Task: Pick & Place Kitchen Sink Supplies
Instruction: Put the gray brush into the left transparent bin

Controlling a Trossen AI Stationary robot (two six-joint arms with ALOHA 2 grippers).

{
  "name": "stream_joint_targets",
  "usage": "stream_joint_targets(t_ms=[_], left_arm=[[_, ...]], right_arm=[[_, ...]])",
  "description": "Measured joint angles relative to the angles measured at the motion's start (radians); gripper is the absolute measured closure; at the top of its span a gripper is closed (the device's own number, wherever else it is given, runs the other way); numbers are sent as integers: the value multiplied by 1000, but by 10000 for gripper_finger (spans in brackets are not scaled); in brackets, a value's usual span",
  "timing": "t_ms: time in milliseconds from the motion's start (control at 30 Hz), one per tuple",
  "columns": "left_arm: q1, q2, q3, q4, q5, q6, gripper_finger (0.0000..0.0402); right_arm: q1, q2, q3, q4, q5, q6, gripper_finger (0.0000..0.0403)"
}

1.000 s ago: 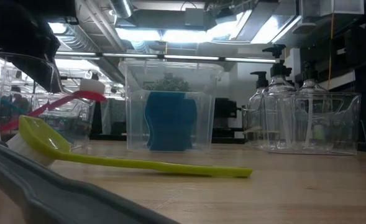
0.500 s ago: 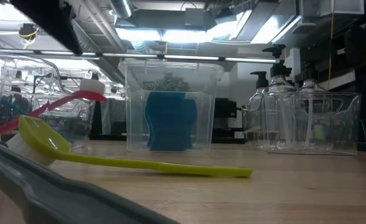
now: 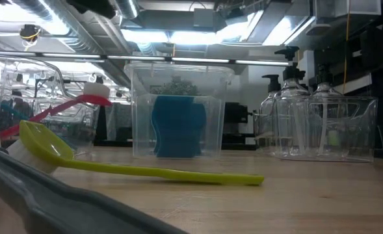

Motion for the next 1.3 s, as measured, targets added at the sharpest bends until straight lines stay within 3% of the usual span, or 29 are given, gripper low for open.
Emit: stream_joint_targets(t_ms=[200, 367, 800, 1000, 1300], left_arm=[[0, 48, 12, 90, 52, 81, 279], [0, 129, 123, 77, 74, 166, 279], [-22, 429, 520, -225, 163, 205, 279], [-51, 507, 554, -203, 269, 187, 279], [-97, 617, 554, -199, 293, 69, 278]], right_arm=[[0, 0, 0, 0, 0, 1, 95], [0, 0, 0, 0, 0, 0, 95], [0, 0, 0, 0, 0, -1, 95], [0, 0, 0, 0, 0, -1, 95], [0, 0, 0, 0, 0, -1, 95]])
